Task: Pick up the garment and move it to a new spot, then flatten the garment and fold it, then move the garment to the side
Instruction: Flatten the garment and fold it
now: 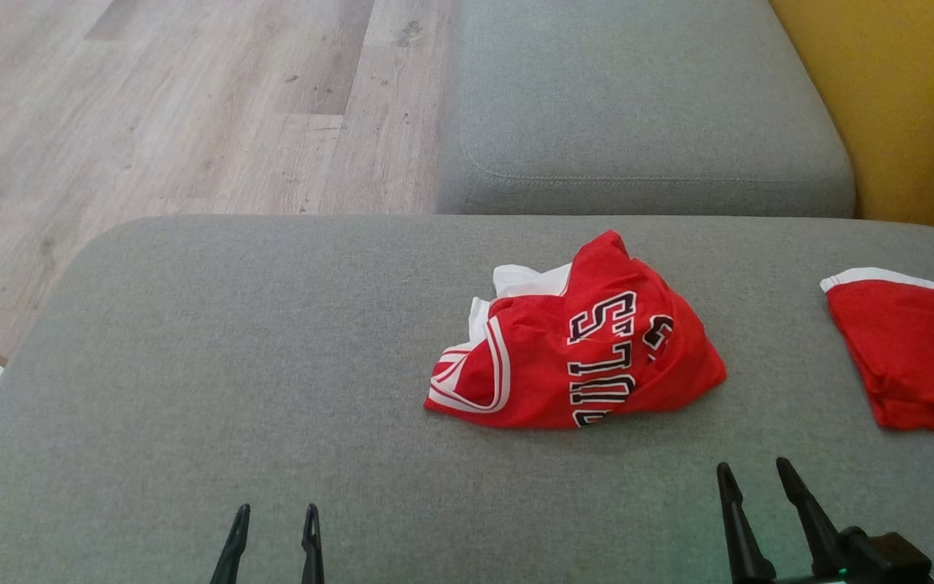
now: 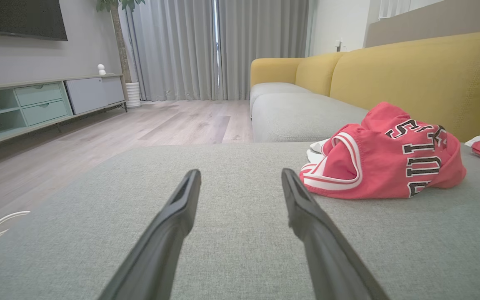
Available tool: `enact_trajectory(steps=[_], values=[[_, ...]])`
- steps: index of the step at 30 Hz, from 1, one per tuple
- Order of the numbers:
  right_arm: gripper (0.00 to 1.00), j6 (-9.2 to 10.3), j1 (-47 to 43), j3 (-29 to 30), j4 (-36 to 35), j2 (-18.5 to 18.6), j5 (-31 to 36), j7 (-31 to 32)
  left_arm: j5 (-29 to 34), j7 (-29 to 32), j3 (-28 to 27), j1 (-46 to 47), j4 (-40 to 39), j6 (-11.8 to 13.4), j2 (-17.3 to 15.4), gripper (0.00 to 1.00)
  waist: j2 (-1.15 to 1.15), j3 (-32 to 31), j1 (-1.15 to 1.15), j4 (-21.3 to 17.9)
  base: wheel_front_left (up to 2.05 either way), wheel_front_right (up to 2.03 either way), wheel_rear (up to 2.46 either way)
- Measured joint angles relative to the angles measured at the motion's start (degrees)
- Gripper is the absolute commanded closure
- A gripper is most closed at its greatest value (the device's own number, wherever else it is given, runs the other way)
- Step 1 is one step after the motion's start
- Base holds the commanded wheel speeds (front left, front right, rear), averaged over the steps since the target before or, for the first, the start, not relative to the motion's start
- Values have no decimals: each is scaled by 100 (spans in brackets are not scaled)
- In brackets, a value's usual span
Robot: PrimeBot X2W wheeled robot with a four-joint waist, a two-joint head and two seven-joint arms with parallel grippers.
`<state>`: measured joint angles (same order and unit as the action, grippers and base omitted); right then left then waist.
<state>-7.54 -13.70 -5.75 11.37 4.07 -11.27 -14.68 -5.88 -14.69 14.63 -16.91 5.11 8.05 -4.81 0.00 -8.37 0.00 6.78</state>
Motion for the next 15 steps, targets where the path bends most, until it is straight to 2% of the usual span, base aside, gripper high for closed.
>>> enact_trajectory(steps=[11,15], values=[[0,0,1,8,9,4,0,0,91,0,-104,4,0,-59,51,0,0,17,0,-63,0,0,0],[0,0,1,1,15,14,0,0,91,0,-102,10,9,-154,65,0,0,40,0,-94,0,0,0]])
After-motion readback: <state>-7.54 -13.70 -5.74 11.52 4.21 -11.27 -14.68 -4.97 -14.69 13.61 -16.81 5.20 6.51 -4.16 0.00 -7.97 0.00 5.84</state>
